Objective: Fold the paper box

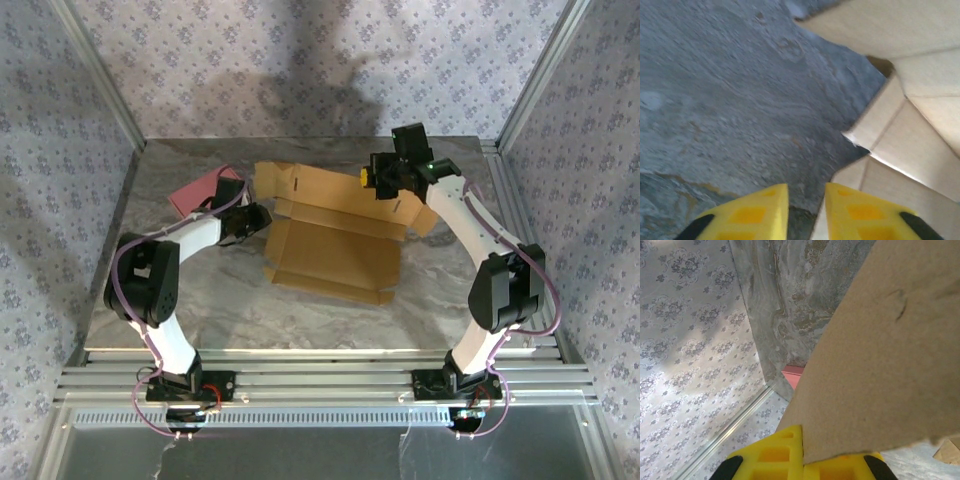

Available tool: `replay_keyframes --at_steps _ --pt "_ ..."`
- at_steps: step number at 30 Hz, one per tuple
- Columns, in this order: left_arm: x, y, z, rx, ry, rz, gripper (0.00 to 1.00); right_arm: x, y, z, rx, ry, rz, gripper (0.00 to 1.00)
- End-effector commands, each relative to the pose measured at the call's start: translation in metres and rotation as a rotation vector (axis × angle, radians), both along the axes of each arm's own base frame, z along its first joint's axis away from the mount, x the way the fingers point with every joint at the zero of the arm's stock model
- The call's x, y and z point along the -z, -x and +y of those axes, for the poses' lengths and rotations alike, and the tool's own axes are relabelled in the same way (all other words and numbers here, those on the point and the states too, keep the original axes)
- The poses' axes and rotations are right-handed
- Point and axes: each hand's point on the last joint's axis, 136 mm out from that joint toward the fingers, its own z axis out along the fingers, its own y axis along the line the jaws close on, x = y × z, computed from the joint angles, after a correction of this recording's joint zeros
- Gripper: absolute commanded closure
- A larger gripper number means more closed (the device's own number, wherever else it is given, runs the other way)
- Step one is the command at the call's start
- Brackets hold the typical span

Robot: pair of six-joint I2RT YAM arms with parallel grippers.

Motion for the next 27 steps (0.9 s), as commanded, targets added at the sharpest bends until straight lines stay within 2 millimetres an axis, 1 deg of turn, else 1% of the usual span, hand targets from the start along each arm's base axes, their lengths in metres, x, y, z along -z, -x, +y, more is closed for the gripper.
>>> replay_keyframes --at_steps 1,2,4,7,9,13,17,21,24,27 --pt "-0.009 -0.021 0.016 -0.085 -0.06 -0.065 0.83 -0.017 0.0 0.002 -0.011 -0.025 -0.008 1.0" --pt "-0.005 -0.021 0.019 -0.105 -0.063 -0.055 0.86 -0.017 0.0 0.002 -0.012 -0.027 -0.005 1.0" --pt "0.001 -0.026 0.02 -0.128 -0.059 -0.04 0.89 -0.02 -0.001 0.003 -0.008 -0.034 -0.006 1.0" --pt "0.008 -0.034 0.008 -0.127 -0.006 -0.036 0.89 -0.022 -0.003 0.002 -0.002 -0.042 -0.005 1.0" --pt "0.009 -0.039 0.001 -0.13 0.02 -0.041 0.89 -0.023 -0.004 0.002 0.001 -0.044 -0.006 1.0" --pt "0.001 -0.049 -0.012 -0.151 0.098 -0.074 0.89 -0.022 -0.008 0.001 0.003 -0.051 0.0 1.0" --pt "-0.013 -0.053 -0.023 -0.149 0.153 -0.115 0.88 -0.019 -0.01 0.0 0.009 -0.059 0.004 1.0" --pt "-0.024 -0.051 -0.036 -0.109 0.178 -0.143 0.87 -0.019 -0.013 0.0 0.012 -0.066 0.004 1.0" --pt "-0.027 -0.047 -0.045 -0.071 0.181 -0.15 0.86 -0.018 -0.014 0.0 0.014 -0.069 0.005 1.0" --pt "-0.03 -0.044 -0.048 -0.052 0.179 -0.159 0.84 -0.018 -0.014 0.0 0.013 -0.072 0.006 1.0"
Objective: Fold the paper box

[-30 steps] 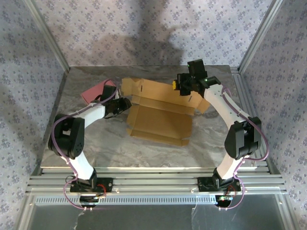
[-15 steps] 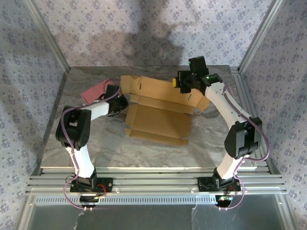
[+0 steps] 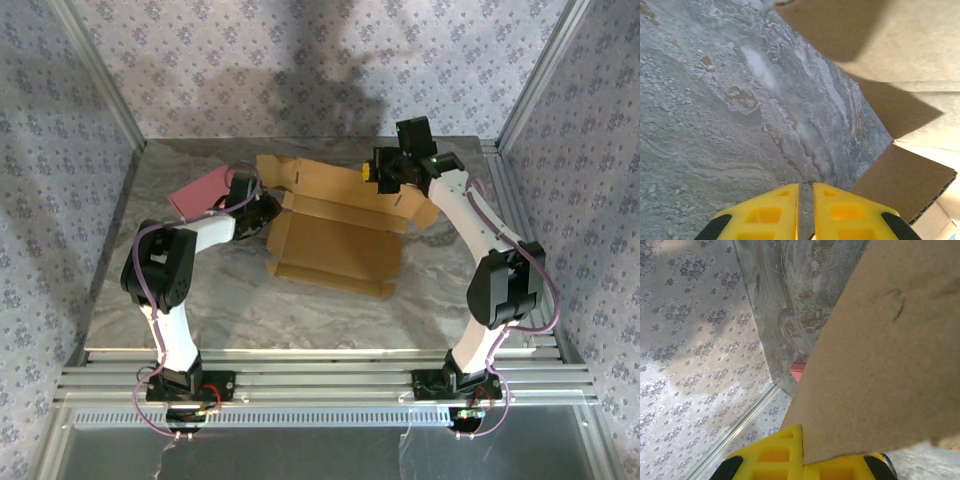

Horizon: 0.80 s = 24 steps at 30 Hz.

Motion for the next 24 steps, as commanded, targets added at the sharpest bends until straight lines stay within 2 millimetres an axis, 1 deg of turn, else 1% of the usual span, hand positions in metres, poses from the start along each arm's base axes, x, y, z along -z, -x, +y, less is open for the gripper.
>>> replay_keyframes --at_steps 1,3,7,10,12,17,20,23,24 --pt "-0.032 -0.003 -0.014 0.052 0.035 -0.087 0.83 -0.009 -0.005 0.004 0.0 -0.04 -0.007 1.0" --pt "-0.034 -0.001 -0.02 0.08 0.03 -0.086 0.81 -0.008 -0.005 0.004 0.0 -0.042 -0.003 1.0" --pt "-0.03 0.004 -0.04 0.155 0.02 -0.066 0.74 -0.008 -0.004 0.004 0.002 -0.04 -0.003 1.0" --pt "-0.027 0.011 -0.052 0.202 -0.033 -0.049 0.7 -0.008 -0.004 0.004 0.003 -0.038 -0.004 1.0" --pt "-0.024 0.016 -0.055 0.222 -0.071 -0.035 0.67 -0.009 -0.003 0.004 0.001 -0.037 -0.005 1.0" --pt "-0.017 0.025 -0.058 0.264 -0.098 -0.005 0.67 -0.004 0.0 0.004 -0.005 -0.025 0.002 1.0" --pt "-0.024 0.03 -0.056 0.284 -0.111 -0.019 0.68 0.001 0.001 0.0 -0.019 0.009 0.0 1.0" --pt "-0.041 0.038 -0.048 0.293 -0.151 -0.044 0.67 0.007 0.001 -0.007 -0.054 0.074 -0.017 1.0" --pt "-0.052 0.041 -0.043 0.29 -0.165 -0.058 0.65 0.01 0.003 -0.009 -0.078 0.102 -0.015 1.0"
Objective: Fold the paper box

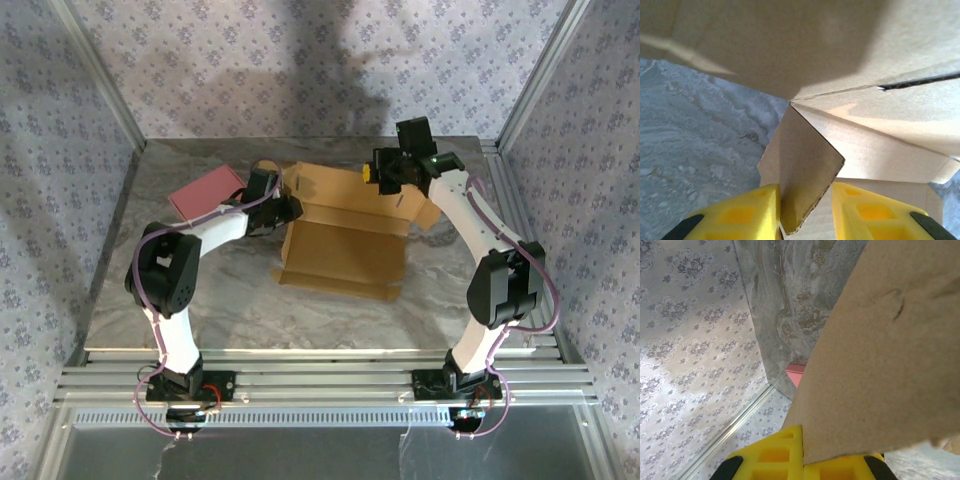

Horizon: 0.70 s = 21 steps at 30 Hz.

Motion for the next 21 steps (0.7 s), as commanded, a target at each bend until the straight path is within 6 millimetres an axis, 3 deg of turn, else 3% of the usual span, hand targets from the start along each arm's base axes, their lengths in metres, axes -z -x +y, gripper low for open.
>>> replay_keyframes --at_steps 1,6,10,13,15,21 --pt "-0.039 0.017 0.012 0.037 -0.048 -0.063 0.62 0.008 0.0 -0.008 -0.062 0.082 -0.008 1.0" --pt "-0.091 0.045 0.046 0.009 -0.064 -0.154 0.54 0.016 -0.001 -0.013 -0.174 0.163 -0.039 1.0" --pt "-0.114 0.065 0.097 -0.105 -0.05 -0.212 0.57 0.023 -0.004 -0.017 -0.233 0.207 -0.061 1.0" --pt "-0.106 0.067 0.134 -0.173 -0.065 -0.193 0.64 0.026 -0.01 -0.012 -0.291 0.206 -0.077 1.0" --pt "-0.096 0.062 0.146 -0.172 -0.085 -0.175 0.67 0.028 -0.014 -0.009 -0.335 0.211 -0.087 1.0" --pt "-0.061 0.036 0.148 -0.126 -0.137 -0.123 0.74 0.036 -0.023 -0.007 -0.437 0.241 -0.111 1.0"
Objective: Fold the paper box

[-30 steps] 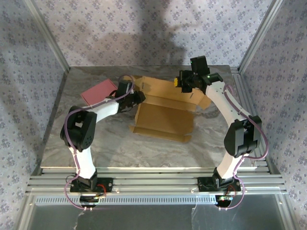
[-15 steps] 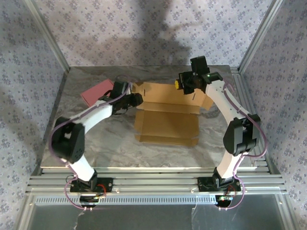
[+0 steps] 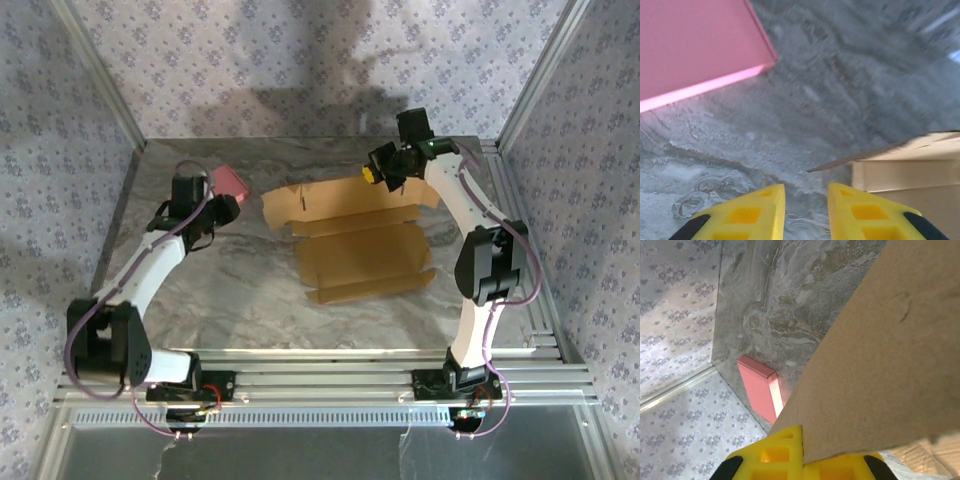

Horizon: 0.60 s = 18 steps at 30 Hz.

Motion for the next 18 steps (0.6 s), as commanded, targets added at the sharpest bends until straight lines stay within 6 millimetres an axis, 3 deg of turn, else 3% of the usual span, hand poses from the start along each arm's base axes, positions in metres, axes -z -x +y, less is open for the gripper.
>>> replay_keyframes --at_steps 1,8,15,18 --pt "0.013 -0.01 -0.008 0.065 -0.011 0.02 0.74 0.01 0.002 -0.002 -0.096 0.03 0.001 1.0" --pt "0.04 -0.03 -0.026 0.129 -0.01 0.047 0.74 0.02 0.0 -0.002 -0.143 0.029 0.009 1.0" --pt "0.054 -0.051 -0.041 0.179 -0.04 0.047 0.71 0.021 -0.004 -0.001 -0.148 0.024 0.018 1.0" --pt "0.057 -0.054 -0.057 0.249 -0.03 0.029 0.7 0.021 -0.005 -0.002 -0.143 0.029 0.023 1.0"
